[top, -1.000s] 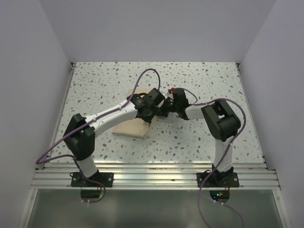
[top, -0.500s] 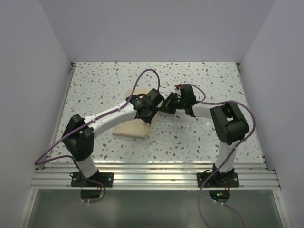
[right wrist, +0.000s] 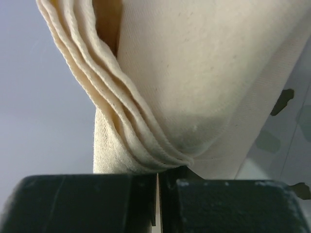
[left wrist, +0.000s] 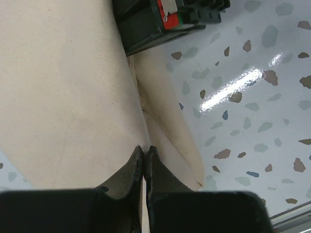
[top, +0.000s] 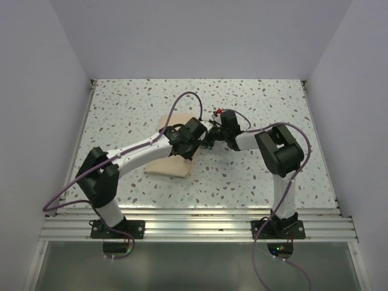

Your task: Prepare the surgical pack

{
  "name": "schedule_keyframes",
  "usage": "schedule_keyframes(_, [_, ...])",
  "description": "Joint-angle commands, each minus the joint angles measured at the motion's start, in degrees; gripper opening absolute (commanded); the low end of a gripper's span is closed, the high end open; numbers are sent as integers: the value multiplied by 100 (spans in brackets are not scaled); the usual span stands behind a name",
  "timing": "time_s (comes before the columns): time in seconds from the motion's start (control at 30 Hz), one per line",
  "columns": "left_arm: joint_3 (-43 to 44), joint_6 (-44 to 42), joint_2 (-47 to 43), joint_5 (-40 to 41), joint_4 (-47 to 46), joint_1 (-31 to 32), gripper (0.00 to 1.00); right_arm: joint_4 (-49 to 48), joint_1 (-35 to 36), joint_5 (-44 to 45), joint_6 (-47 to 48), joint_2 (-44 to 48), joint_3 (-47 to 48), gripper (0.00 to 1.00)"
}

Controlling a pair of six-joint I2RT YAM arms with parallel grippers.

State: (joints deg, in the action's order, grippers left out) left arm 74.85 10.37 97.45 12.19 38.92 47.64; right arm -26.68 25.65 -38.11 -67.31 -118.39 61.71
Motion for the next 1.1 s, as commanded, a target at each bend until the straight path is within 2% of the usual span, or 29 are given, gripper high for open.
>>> schedule_keyframes(0.0, [-382, 97, -323, -436, -50, 70, 0, -57, -437, 498, 95, -105, 350, 0])
schedule_keyframes(0.23, [-506, 88, -253, -568, -130, 61, 0, 566, -614, 146, 578, -448, 930, 0])
schedule_keyframes(0.33, [-401, 35, -191, -814, -95, 70, 1, 1250, -631, -39, 946, -405, 1089, 1])
schedule_keyframes(0.37, [-349, 44, -200, -840, -69, 53, 11, 1783, -631, -48, 1235, -169, 1036, 1])
schedule_keyframes(0.4, [-218, 61, -217, -971, -7, 27, 28, 2067, -657, -48, 1429, -10, 975, 1])
schedule_keyframes(0.5, [2, 228, -472, -1191, 28, -192, 44, 3017, -885, -47, 2124, 638, 676, 1])
schedule_keyframes(0.57, [21, 351, -735, -1568, -42, -456, 47, 3665, -1131, -83, 2642, 904, 719, 4])
schedule_keyframes(0.6, [-40, 482, -823, -1927, -181, -779, 48, 3887, -1211, -83, 2801, 1062, 798, 4])
schedule_keyframes(0.67, [-163, 606, -1052, -2359, -436, -1167, 49, 4544, -1273, -48, 3291, 1134, 1254, 7])
schedule_keyframes(0.73, [-207, 624, -1140, -2553, -551, -1335, 49, 4707, -1264, -65, 3461, 1143, 1659, 9])
schedule_keyframes(0.93, [-445, 756, -1035, -3143, -964, -1556, 41, 4285, -1010, -855, 2927, 582, 2563, 12])
schedule_keyframes(1.07, [-655, 992, -912, -3494, -1482, -1565, 33, 3523, -807, -1058, 2338, 186, 2837, 11])
